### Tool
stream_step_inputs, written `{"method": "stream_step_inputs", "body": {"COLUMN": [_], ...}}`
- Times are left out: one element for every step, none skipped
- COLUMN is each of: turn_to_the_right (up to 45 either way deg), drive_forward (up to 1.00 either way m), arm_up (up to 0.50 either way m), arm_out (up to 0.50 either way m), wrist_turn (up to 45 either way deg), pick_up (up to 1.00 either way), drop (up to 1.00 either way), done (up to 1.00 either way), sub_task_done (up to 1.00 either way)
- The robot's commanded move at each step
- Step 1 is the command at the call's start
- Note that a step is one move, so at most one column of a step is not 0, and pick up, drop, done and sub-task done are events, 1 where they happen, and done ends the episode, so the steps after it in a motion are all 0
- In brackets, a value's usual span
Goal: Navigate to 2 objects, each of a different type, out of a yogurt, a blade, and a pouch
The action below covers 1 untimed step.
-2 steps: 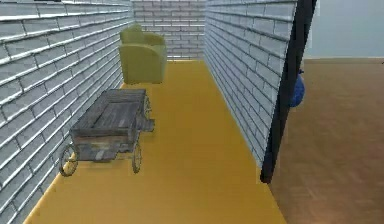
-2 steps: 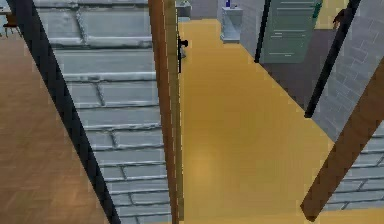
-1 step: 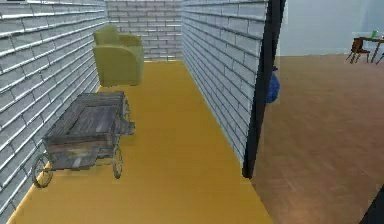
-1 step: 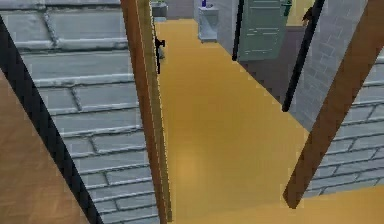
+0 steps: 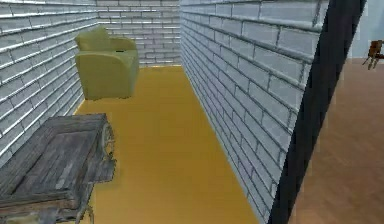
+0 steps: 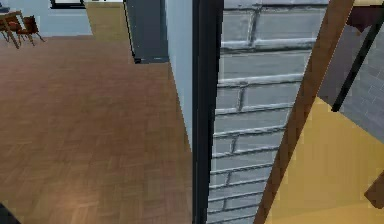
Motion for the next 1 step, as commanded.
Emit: {"method": "stream_step_inputs", "body": {"turn_to_the_right": [9.0], "drive_forward": [0.00], "arm_up": [0.00], "arm_out": [0.00], "wrist_turn": [0.0], "pick_up": [0.00], "drop": [0.00], "done": [0.00], "sub_task_done": [0.00]}}
